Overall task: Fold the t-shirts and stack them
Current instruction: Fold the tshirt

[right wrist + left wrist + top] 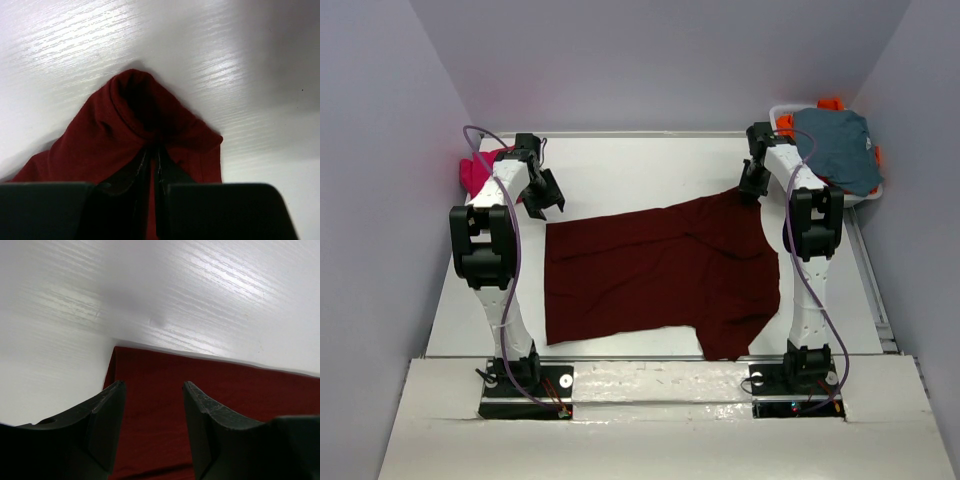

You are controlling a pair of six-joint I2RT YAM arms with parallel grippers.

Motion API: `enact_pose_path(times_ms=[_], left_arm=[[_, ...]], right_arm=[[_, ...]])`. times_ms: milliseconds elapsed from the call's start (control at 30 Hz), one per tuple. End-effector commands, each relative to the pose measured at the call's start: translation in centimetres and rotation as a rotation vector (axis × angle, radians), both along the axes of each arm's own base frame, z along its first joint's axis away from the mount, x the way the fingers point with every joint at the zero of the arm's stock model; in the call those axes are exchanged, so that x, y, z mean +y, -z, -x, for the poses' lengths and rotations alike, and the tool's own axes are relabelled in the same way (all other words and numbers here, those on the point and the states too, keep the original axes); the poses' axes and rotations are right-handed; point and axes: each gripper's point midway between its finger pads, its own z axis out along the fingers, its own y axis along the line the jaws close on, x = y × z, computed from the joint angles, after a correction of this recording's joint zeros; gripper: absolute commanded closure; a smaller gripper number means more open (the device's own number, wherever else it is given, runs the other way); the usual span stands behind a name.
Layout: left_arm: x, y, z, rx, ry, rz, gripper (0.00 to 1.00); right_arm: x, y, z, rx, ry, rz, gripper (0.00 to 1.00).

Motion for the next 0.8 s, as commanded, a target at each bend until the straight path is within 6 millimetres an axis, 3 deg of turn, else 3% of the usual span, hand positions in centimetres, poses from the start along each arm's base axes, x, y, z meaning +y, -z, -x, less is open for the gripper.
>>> enact_pose_path(times_ms=[0,267,533,767], left_arm=[[0.4,-0.6,0.1,-0.006,0.004,-0.016,0.40],[0.0,-0.5,0.6,0.007,0.013,0.000,0.40],[0.1,1.9,3.5,0.066,0.009,0.001,0.40],[0.5,2.4,4.0,0.066,-0.006,0.017,0.40]], right_arm=[[-1.0,-1.4,-0.6,-0.040,0.011,0.033,0.90],[-1.0,-2.6,-0.9,-0.049,0.013,0.038,0.92],[-1.0,-2.9,-0.8,-0.049,0.008,0.034,0.92],[-1.0,-2.9,-0.6,-0.047,0.008,0.035,0.92]])
